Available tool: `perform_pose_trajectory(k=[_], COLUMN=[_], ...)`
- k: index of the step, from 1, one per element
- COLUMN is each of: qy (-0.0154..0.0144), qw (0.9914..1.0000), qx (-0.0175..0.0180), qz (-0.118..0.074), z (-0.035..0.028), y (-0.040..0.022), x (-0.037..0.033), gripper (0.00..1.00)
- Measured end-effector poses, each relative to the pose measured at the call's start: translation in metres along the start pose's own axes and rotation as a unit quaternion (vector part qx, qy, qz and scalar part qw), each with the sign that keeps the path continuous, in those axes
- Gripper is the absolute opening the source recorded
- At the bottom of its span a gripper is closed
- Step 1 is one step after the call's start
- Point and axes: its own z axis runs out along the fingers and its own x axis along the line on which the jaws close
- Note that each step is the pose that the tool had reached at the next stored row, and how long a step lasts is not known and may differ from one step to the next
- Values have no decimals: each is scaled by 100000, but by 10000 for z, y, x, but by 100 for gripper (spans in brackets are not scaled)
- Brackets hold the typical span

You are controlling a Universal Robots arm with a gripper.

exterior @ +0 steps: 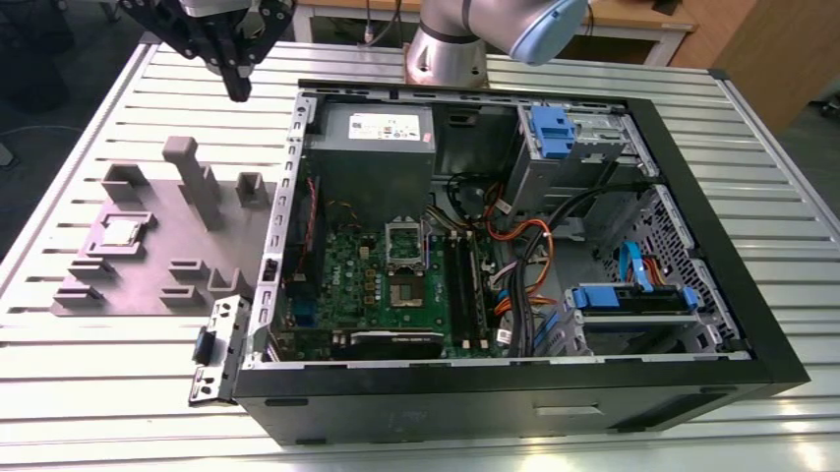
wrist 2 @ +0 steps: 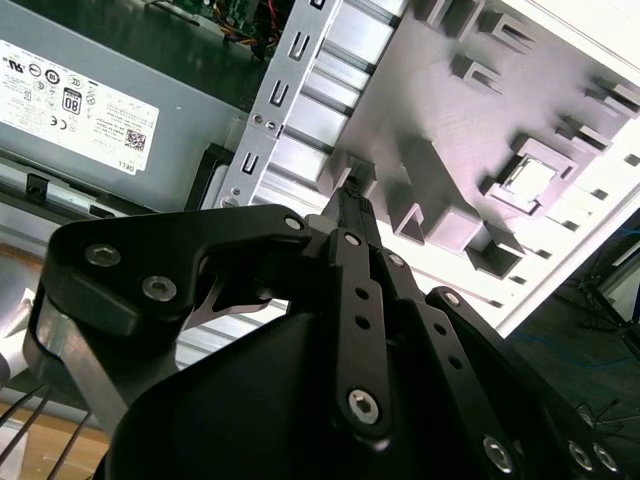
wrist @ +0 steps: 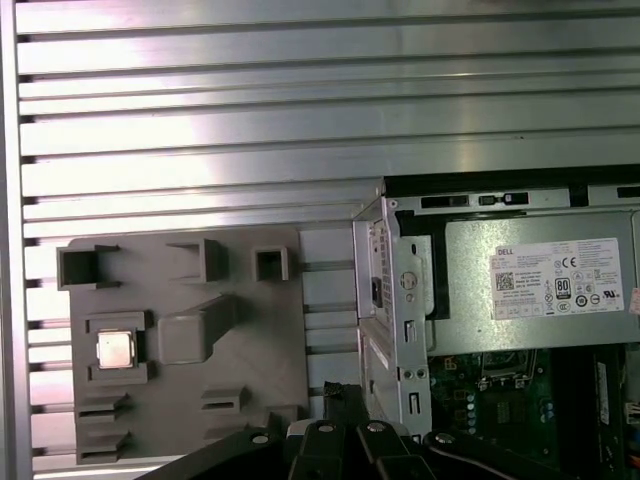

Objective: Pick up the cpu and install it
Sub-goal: 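Reach for the cpu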

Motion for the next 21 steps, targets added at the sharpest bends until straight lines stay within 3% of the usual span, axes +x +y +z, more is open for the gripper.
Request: perform_pose_trajectory(k=[21], qy=[0], qw=[100000], qx=[0], qz=[1], z=[-1], y=[-5], x=[64], gripper=[11])
